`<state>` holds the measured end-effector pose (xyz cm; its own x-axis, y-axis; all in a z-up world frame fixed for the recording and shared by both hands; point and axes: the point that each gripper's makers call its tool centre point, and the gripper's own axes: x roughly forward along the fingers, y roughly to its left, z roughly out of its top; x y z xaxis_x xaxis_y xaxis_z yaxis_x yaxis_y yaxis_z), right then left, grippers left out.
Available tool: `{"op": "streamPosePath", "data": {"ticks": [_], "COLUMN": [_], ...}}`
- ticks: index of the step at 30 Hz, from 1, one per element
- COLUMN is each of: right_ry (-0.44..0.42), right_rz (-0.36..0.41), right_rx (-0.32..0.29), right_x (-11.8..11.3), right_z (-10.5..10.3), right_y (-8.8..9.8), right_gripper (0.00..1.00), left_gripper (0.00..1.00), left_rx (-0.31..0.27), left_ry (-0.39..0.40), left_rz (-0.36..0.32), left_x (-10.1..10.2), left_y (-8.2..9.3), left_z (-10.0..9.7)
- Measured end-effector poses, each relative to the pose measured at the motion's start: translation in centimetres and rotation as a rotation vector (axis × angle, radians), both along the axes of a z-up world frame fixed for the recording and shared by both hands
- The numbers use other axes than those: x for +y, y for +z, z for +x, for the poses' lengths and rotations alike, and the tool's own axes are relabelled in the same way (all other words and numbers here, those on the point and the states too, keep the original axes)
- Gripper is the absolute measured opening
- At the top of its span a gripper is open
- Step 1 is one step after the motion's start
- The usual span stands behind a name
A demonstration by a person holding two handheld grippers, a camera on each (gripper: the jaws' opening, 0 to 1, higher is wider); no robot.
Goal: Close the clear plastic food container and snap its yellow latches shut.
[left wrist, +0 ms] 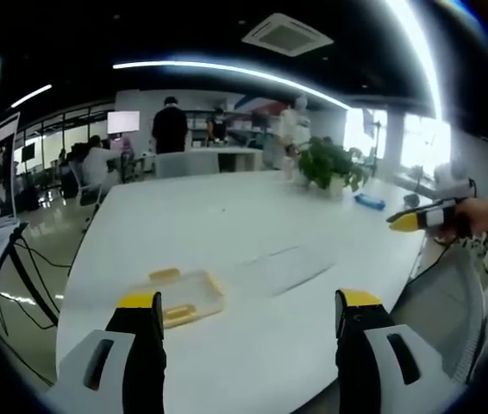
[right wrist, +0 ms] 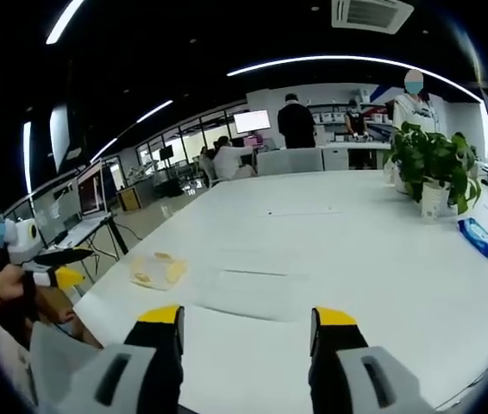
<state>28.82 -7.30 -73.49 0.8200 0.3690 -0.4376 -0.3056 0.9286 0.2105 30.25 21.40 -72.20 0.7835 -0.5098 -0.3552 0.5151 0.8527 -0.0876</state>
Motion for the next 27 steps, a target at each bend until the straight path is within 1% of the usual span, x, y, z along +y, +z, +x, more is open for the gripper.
{"op": "streamPosePath", "data": {"ticks": [14, 18, 20, 22, 23, 24, 27], "right_ry": [0.008, 0.002, 0.008, 0.014, 0.025, 0.019, 0.019], "right_rz": [0.002, 0.006, 0.024, 0.068, 0.072, 0.068, 0.053], "right_rx": [0.018, 0.027, 0.047, 0.055, 0.061, 0.065, 0.094], "right_x": [0.8, 1.1, 1.8, 2.8, 3.4, 3.6, 4.3], "right_z": [-0.5, -0.6, -0.9, -1.2, -1.4, -1.4, -1.4], "right_y": [-0.5, -0.7, -0.8, -0.6, -0.7, -0.8, -1.4], "right_gripper": [0.58, 0.57, 0.57, 0.57, 0.57, 0.57, 0.57], "left_gripper": [0.8, 0.8, 0.79, 0.76, 0.75, 0.75, 0.75], "left_rx": [0.013, 0.014, 0.019, 0.041, 0.039, 0.036, 0.038], "left_ry": [-0.009, -0.012, -0.001, 0.019, 0.022, 0.029, 0.046], "left_rz": [0.016, 0.032, 0.035, 0.048, 0.049, 0.041, 0.005], "left_x": [0.3, 0.4, 0.6, 1.1, 1.2, 1.4, 1.9], "left_y": [-0.5, -0.8, -1.0, -1.7, -1.8, -2.0, -2.0], "left_z": [-0.1, -0.1, -0.1, 0.2, 0.3, 0.5, 0.8]}}
